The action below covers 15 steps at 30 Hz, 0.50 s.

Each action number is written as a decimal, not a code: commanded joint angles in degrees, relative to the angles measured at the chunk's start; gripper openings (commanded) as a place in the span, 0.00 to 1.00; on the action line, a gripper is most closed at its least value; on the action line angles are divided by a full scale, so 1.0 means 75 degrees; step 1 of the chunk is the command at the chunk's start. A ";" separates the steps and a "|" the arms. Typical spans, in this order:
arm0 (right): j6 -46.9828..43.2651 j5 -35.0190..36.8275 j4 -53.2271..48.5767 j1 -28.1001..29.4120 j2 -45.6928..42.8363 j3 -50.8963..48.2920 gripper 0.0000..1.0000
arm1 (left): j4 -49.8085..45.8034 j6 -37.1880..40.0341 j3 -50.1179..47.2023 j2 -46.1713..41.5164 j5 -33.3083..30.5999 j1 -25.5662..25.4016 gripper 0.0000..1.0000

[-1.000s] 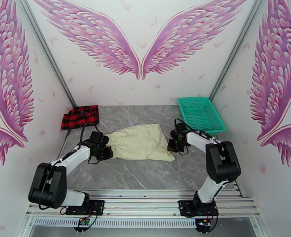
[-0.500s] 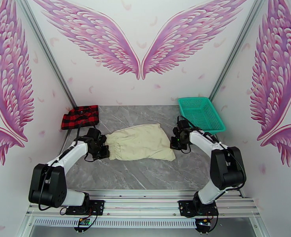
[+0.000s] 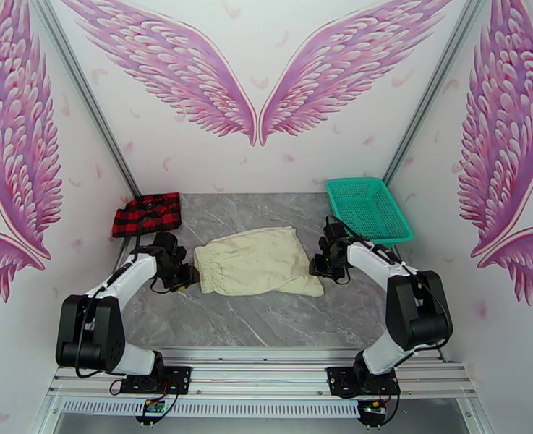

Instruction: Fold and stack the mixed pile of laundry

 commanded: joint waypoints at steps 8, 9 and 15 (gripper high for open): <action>0.0104 0.1042 0.0942 0.3279 0.0466 0.1758 0.65 | 0.1431 0.0297 0.0096 0.0757 0.1931 0.1691 0.51; 0.0144 0.1227 0.0980 0.3682 0.0775 0.2040 0.66 | 0.1615 0.0247 0.0076 0.0786 0.1893 0.1788 0.51; 0.0477 0.2139 0.0447 0.5632 0.3449 0.5078 0.69 | 0.1868 0.0255 0.0367 0.1057 0.1500 0.2163 0.56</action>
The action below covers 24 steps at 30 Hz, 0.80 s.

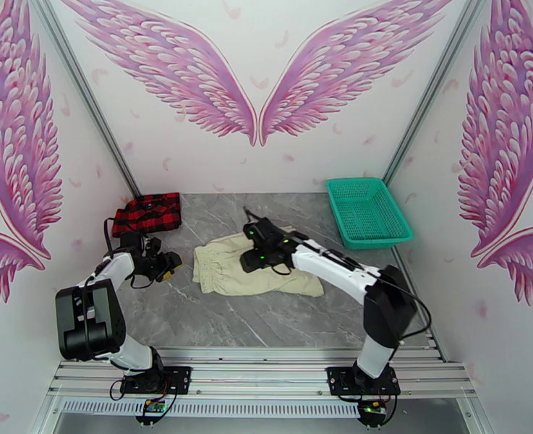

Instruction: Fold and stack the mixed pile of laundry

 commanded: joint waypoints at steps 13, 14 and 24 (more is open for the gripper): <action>0.1129 0.1109 -0.2025 0.1384 0.4489 0.4933 0.69 | 0.0621 -0.0425 0.0137 0.0334 -0.0306 0.0321 0.56; 0.1186 0.1280 -0.2103 0.1374 0.4587 0.4939 0.69 | 0.0625 -0.0416 0.0136 0.0352 -0.0290 0.0321 0.56; 0.1136 0.1488 -0.2051 0.1325 0.4715 0.4767 0.27 | 0.0797 -0.0500 -0.0002 0.0535 0.0251 0.0219 0.58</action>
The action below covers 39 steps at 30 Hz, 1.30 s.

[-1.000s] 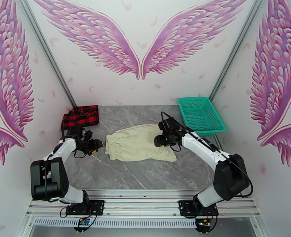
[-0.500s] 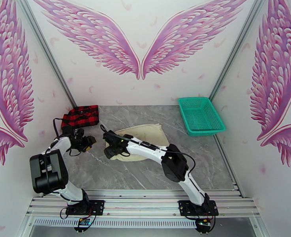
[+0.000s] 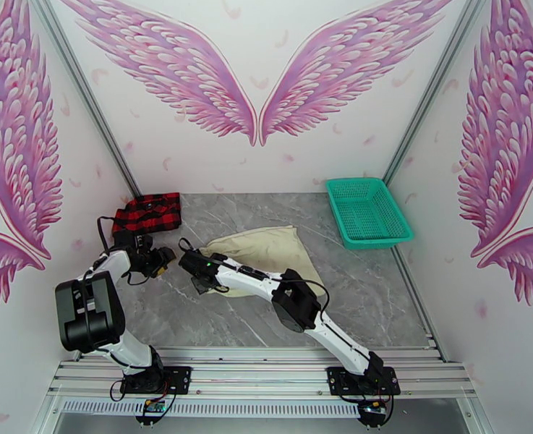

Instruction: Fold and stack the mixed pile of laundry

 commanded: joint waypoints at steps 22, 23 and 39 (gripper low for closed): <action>-0.0958 -0.1630 0.1974 -0.0764 -0.2231 -0.2518 0.02 | 0.3731 -0.3488 -0.1774 -0.0339 0.1661 -0.1154 0.79; -0.0943 -0.1698 0.2012 -0.0783 -0.2241 -0.2566 0.01 | 0.3836 -0.3647 -0.1812 -0.0372 0.1656 -0.1160 0.80; -0.1034 -0.2004 0.2343 -0.0857 -0.2551 -0.2909 0.00 | 0.4396 -0.4864 -0.2070 -0.0253 0.0850 -0.2240 0.99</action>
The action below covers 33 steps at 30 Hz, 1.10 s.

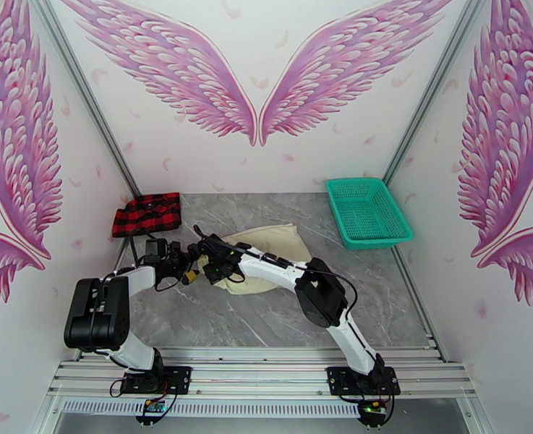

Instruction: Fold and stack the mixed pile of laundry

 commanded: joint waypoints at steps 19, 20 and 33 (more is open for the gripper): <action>-0.0200 -0.0393 0.0574 -0.0085 -0.0614 -0.0186 0.00 | 0.1151 -0.1165 -0.0135 0.0394 -0.0545 -0.0714 0.88; -0.0200 -0.0393 0.0568 -0.0089 -0.0614 -0.0169 0.00 | 0.1152 -0.1153 -0.0111 0.0403 -0.0545 -0.0715 0.84; 0.0172 -0.0436 0.0315 -0.0182 -0.1820 -0.1571 0.59 | -0.0855 0.0761 0.0869 0.0591 -0.0907 -0.0681 0.24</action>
